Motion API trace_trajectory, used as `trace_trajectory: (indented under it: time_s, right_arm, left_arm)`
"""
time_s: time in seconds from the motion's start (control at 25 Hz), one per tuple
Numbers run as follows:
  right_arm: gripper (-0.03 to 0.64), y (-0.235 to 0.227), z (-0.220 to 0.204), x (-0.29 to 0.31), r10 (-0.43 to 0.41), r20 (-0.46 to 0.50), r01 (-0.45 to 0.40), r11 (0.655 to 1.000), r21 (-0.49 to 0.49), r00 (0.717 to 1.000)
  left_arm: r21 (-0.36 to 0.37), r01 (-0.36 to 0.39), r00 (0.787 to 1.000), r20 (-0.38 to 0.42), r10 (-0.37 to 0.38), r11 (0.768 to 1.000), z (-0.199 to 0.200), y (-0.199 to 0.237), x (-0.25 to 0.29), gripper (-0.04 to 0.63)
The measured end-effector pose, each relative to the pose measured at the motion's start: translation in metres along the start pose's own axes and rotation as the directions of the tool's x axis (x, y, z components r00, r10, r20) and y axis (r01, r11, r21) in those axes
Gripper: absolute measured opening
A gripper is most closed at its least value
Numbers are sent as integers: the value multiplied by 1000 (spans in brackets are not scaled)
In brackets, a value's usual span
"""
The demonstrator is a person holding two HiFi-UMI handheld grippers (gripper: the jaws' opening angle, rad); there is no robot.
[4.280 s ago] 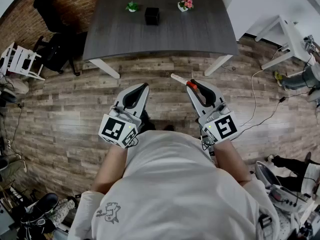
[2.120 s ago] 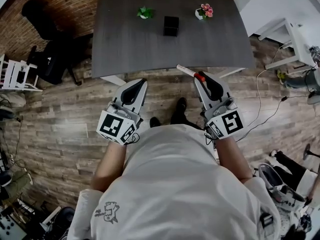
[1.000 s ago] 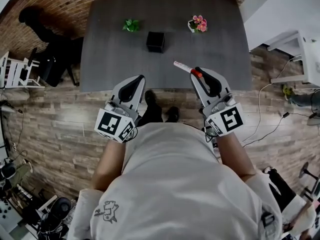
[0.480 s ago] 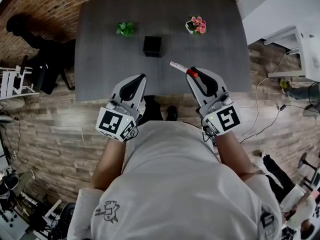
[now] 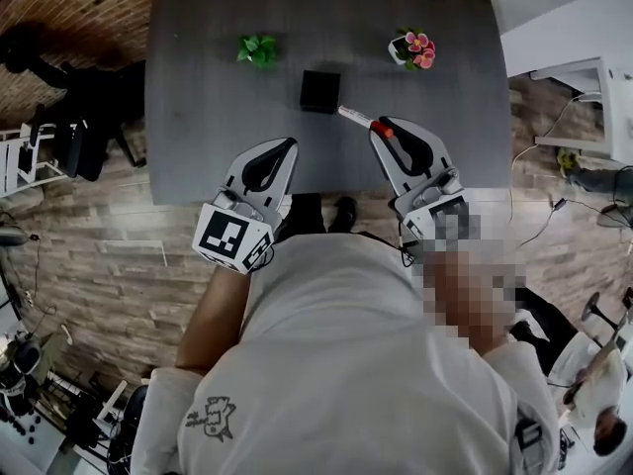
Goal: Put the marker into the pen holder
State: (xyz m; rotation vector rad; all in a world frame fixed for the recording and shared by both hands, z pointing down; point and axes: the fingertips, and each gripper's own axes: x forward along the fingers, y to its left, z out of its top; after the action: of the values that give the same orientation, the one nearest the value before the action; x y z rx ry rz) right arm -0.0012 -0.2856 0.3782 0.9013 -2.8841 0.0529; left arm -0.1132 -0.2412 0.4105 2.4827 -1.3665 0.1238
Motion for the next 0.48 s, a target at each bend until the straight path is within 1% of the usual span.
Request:
trace_trajectory:
  time_s: [0.28,0.48]
  right_arm:
    - [73,-6,-32,47,-3,-72,3,1000,-3,997]
    - [74,-11,-56,68,-12,-123,14,1000,20,992]
  left_arm:
    - [-50,28,999,-43,-30,998,-15,39,15,11]
    - [-38,65,995,-80,-68,997,-30,54,34,11]
